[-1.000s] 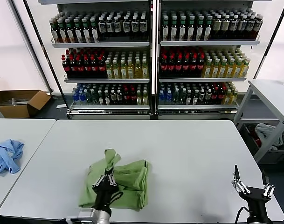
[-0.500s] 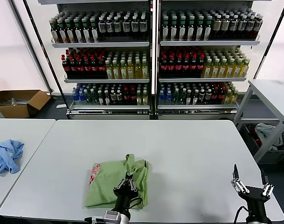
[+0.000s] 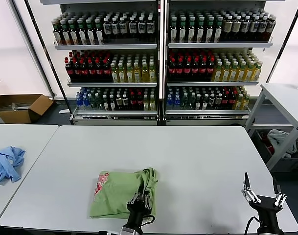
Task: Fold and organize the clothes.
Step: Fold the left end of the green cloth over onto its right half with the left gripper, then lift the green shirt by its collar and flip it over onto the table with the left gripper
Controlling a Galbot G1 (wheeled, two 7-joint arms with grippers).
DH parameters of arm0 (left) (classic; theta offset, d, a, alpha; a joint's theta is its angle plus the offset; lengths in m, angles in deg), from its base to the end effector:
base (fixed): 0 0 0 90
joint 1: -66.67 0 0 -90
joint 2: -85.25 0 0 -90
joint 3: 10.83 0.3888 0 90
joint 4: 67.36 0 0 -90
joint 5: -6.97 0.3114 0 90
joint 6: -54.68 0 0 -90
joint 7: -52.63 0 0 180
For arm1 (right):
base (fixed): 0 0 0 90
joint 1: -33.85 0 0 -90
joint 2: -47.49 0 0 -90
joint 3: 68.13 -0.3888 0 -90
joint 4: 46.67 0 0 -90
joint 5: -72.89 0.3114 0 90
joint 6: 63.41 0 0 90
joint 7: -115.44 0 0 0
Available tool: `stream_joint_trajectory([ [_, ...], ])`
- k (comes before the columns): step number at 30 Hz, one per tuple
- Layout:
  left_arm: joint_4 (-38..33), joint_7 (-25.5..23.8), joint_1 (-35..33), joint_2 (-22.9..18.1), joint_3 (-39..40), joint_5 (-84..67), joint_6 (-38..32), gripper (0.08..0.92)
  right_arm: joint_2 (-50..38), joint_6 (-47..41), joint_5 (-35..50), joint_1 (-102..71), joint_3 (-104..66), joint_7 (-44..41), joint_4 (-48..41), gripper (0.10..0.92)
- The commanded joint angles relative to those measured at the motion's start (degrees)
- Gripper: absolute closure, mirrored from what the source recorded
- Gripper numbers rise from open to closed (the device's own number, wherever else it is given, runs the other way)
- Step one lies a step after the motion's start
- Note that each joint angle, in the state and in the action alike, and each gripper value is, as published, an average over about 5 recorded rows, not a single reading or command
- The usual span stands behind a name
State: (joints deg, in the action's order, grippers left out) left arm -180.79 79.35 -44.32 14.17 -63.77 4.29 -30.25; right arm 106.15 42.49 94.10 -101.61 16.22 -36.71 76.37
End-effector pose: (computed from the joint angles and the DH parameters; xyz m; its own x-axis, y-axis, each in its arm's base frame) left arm 0.1031 -0.0770 -0.3678 -0.9586 0.2368 0.1579 0.2481 0.9671 0.0561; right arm 0.0584 -0.1359 -0.3070 -0.9689 0.2361 -0.0738 0.2407 0.9686 -0.0621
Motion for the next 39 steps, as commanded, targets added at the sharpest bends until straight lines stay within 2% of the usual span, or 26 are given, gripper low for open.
stream_joint_trajectory([
  [1, 1.15, -0.87, 1.79, 0.53, 4.34, 2.15, -0.77, 0.67, 0.08, 0.02, -0.33, 0.12, 0.14, 0.06, 0.05, 0.203],
  [12, 3.58, -2.77, 6.86, 0.79, 11.84, 0.57, 1.32, 0.358, 0.34, -0.33, -1.27, 0.33, 0.25, 0.26, 0.44, 0.203],
  [15, 1.18, -2.62, 6.64, 1.51, 11.63, 0.19, 2.15, 0.271, 0.29, -0.66, -1.26, 0.49, 0.2, 0.24, 0.71, 0.203],
  [18, -5.74, -2.4, 5.7, 3.9, 7.34, -1.52, 4.69, 0.204, 0.14, -1.07, -1.23, 0.69, 0.2, 0.16, 0.95, 0.203],
  [20, -10.87, -2.32, 4.56, 6.94, 1.23, -5.37, 7.34, 0.184, -0.05, -1.21, -1.21, 0.84, 0.24, 0.1, 0.93, 0.203],
  [23, -14.95, -2.1, 1.61, 12.43, -9.23, -12.72, 9.9, 0.178, -0.3, -1.32, -1.13, 1.12, 0.32, 0.07, 0.73, 0.203],
  [26, -15.51, -1.65, -3.02, 17.14, -18.97, -20.02, 10.6, 0.177, -0.38, -1.44, -1.09, 1.42, 0.44, 0.04, 0.56, 0.203],
  [28, -14.35, -1.39, -5.95, 18.85, -24.69, -23.58, 10.27, 0.177, -0.39, -1.51, -1.09, 1.55, 0.49, 0.01, 0.53, 0.203],
  [32, -10.68, -1.14, -8.97, 19.39, -30.26, -25.49, 8.29, 0.177, -0.51, -1.56, -1.08, 1.47, 0.41, 0.01, 0.54, 0.203],
  [39, -10.11, -2.22, -10.37, 17.6, -29.47, -27.98, 7.97, 0.177, -0.87, -1.64, -0.9, 1.04, -0.18, 0.01, 0.81, 0.203],
])
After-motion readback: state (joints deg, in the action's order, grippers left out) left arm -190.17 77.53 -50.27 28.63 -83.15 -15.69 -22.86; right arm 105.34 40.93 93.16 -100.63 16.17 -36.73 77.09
